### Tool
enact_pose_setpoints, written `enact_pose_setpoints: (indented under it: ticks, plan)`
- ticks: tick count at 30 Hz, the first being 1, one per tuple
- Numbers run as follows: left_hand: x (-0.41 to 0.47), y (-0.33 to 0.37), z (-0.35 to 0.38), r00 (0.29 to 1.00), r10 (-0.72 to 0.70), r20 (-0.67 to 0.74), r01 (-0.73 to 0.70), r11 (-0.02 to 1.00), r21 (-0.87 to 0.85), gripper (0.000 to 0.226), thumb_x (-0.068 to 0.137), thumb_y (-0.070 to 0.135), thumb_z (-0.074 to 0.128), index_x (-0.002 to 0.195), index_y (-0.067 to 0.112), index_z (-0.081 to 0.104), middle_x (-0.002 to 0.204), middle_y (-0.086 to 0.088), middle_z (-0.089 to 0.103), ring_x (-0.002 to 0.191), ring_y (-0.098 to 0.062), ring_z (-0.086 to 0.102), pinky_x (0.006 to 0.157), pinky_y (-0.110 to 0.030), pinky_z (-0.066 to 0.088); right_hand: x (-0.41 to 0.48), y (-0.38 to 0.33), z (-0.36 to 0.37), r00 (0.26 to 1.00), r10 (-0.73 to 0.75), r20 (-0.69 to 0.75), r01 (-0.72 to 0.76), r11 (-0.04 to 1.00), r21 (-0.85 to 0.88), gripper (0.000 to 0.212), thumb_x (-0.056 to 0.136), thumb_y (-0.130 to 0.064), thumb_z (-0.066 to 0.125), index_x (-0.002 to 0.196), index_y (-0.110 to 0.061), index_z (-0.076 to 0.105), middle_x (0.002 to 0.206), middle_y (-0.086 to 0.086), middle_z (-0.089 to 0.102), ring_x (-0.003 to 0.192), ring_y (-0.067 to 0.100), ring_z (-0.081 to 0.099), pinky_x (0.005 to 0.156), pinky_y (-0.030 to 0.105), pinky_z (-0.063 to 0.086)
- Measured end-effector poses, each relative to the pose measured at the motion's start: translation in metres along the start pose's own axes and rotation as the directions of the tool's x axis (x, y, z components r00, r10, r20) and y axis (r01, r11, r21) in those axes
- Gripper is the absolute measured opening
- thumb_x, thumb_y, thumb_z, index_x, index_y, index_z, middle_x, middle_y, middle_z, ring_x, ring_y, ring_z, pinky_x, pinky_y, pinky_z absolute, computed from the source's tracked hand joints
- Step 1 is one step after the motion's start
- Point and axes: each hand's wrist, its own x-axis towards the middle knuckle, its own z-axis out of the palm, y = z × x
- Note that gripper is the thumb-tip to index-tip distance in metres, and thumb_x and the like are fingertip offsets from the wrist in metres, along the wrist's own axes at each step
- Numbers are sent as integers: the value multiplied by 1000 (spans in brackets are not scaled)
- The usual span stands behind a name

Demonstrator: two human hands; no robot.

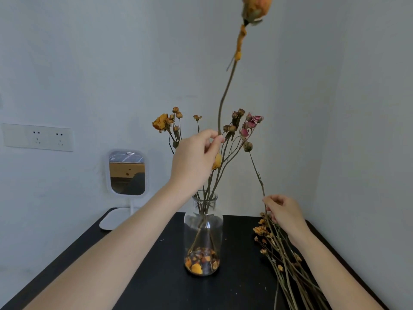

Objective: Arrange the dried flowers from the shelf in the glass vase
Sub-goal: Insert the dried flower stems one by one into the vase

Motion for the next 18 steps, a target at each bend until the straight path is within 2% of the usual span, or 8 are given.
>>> enact_pose_setpoints:
  ticks: [2,4,7,11,15,18]
  plan:
    - [2,0,4,999,19,29,-20,999,46,22,93,29,52,98,16,68,50,3,55,47,-7,53,59,-24,49,-1,0,1,1000,2,6,-2,1000,1,8,92,-19,54,89,-16,61,76,3,57,68,12,51,64,24,41]
    - [2,-5,7,994,-24,111,14,996,85,21,91,30,55,99,15,69,54,1,60,57,-16,61,71,-31,53,-2,0,1,1000,3,11,-3,1000,1,8,92,-19,54,88,-16,61,76,3,57,68,12,51,64,24,41]
    - [-4,-15,8,980,-108,165,92,991,98,14,89,27,59,93,17,68,52,4,57,61,-17,63,75,-35,54,-2,1,1,1000,1,11,-1,1000,-6,7,92,-19,54,89,-17,61,76,4,58,68,12,51,63,24,41]
    - [-7,-16,5,992,-108,61,109,994,-6,7,87,27,61,87,20,64,50,3,56,57,-18,61,70,-24,49,1,4,0,1000,3,20,-3,1000,-21,9,92,-20,53,93,-15,61,76,2,57,67,11,50,62,23,39]
    - [-2,-6,0,997,-75,2,74,979,-188,2,83,30,65,82,30,63,52,7,59,48,-2,57,56,-12,47,1,5,2,1000,1,21,-1,1000,-8,8,92,-20,54,86,-21,59,75,2,57,64,10,49,60,22,38]
    - [-5,-7,2,997,-73,-1,71,975,-213,13,82,28,67,71,32,63,52,11,60,46,1,55,48,-8,44,1,8,4,1000,7,18,-6,1000,-28,11,92,-21,54,82,-26,56,77,2,58,66,10,51,63,22,41]
